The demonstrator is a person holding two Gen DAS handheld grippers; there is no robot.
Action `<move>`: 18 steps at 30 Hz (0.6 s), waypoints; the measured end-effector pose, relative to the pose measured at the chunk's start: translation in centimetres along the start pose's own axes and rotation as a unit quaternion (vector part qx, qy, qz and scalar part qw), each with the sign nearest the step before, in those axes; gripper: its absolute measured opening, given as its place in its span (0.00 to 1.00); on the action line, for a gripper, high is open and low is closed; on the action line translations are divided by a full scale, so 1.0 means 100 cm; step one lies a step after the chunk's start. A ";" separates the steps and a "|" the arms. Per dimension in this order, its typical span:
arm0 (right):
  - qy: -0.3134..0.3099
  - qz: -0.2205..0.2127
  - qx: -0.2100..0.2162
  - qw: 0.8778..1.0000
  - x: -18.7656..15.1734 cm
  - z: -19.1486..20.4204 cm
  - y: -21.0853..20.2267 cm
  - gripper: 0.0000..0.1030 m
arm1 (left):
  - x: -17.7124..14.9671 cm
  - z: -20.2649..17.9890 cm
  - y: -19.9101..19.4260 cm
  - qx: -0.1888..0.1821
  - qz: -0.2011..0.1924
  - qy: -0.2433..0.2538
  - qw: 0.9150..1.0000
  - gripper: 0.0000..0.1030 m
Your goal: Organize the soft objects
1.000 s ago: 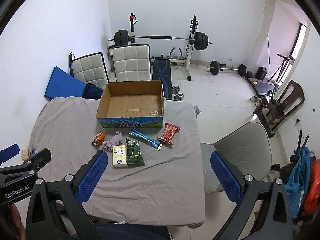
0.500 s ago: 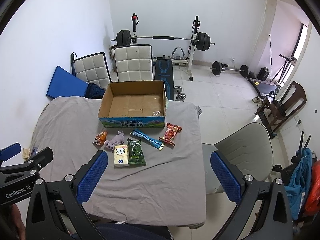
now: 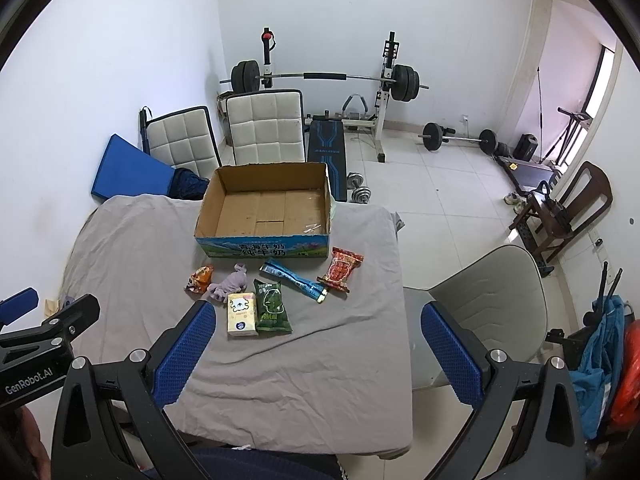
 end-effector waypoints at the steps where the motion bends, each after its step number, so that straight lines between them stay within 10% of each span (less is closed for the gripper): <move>1: 0.001 0.000 0.000 1.000 0.000 0.000 0.000 1.00 | 0.000 0.000 0.000 0.000 0.000 0.000 1.000 1.00; 18: 0.004 -0.005 0.000 1.000 -0.001 -0.004 0.002 1.00 | 0.000 -0.003 -0.002 -0.003 -0.006 -0.002 1.000 1.00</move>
Point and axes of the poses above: each gripper's, at about its wrist camera, not at the fingertips, and y roughly the way its jaws point, z to its left, x to its top, the point moved 2 cm from there along y, roughly the way its jaws point, and after that the axes turned 1 degree about -x, right-handed, at the moved point
